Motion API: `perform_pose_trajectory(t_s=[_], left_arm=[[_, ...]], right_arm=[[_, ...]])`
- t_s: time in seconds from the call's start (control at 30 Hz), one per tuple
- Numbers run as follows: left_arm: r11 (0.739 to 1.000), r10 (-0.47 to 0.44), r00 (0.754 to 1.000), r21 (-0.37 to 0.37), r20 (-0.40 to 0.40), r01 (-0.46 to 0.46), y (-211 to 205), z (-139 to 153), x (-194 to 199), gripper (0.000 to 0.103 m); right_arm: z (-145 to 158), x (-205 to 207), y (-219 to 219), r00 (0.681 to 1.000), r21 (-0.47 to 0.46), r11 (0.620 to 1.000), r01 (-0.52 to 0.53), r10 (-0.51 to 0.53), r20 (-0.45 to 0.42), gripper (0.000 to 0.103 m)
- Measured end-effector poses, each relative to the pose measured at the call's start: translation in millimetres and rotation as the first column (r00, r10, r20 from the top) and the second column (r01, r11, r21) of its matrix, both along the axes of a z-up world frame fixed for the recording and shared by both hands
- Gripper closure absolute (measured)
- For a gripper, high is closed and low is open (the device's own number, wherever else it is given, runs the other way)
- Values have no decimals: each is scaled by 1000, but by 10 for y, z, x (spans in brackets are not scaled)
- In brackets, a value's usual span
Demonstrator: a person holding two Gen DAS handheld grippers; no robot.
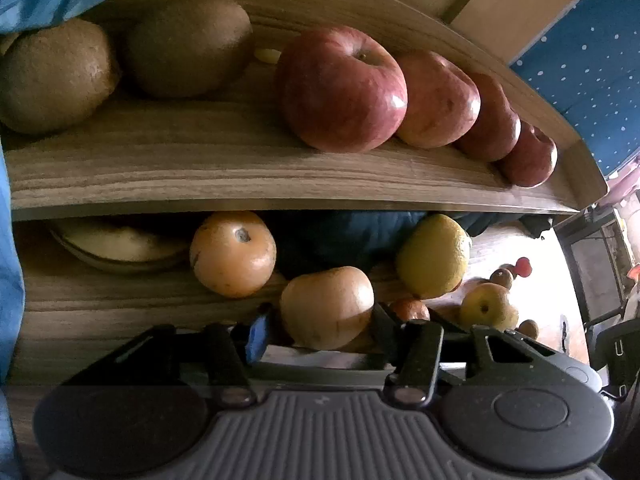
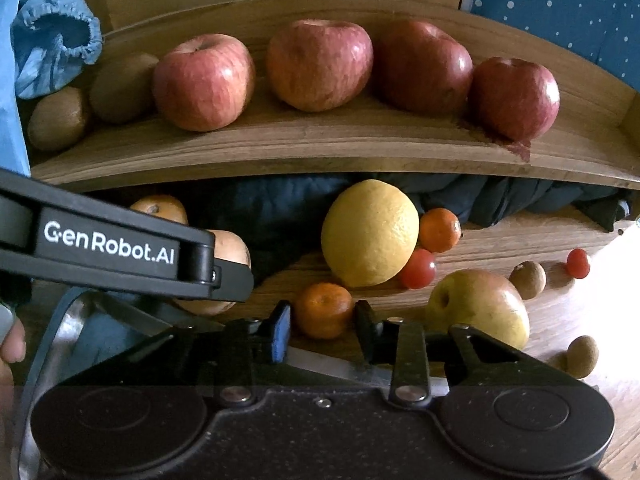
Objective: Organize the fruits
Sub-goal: 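Grasp the tan round fruit with left gripper while right grasps small orange, then carry both fruits onto the tray and open both grippers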
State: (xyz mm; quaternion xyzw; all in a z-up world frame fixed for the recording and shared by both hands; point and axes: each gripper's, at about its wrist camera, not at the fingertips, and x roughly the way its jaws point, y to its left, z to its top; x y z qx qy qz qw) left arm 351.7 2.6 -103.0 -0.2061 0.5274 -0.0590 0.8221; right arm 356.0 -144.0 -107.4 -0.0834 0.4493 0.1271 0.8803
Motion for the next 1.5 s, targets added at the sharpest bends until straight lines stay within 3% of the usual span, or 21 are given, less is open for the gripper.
perform_pose_trajectory(t_s=[0.53, 0.87, 1.23, 1.5], left_arm=[[1000, 4, 1000, 11, 24, -4, -73, 91, -69, 50], [999, 18, 997, 30, 69, -20, -35, 281, -340, 50], [997, 49, 994, 56, 98, -55, 25, 466, -793, 50], [992, 99, 992, 75, 73, -104, 113, 453, -1205, 50]], right_arm=[[139, -190, -52, 999, 24, 1000, -1, 0, 40, 68], [350, -435, -109, 996, 56, 998, -36, 31, 80, 68], [449, -919, -79, 986, 67, 985, -157, 152, 67, 68], [424, -1246, -37, 966, 74, 964, -257, 253, 54, 68]])
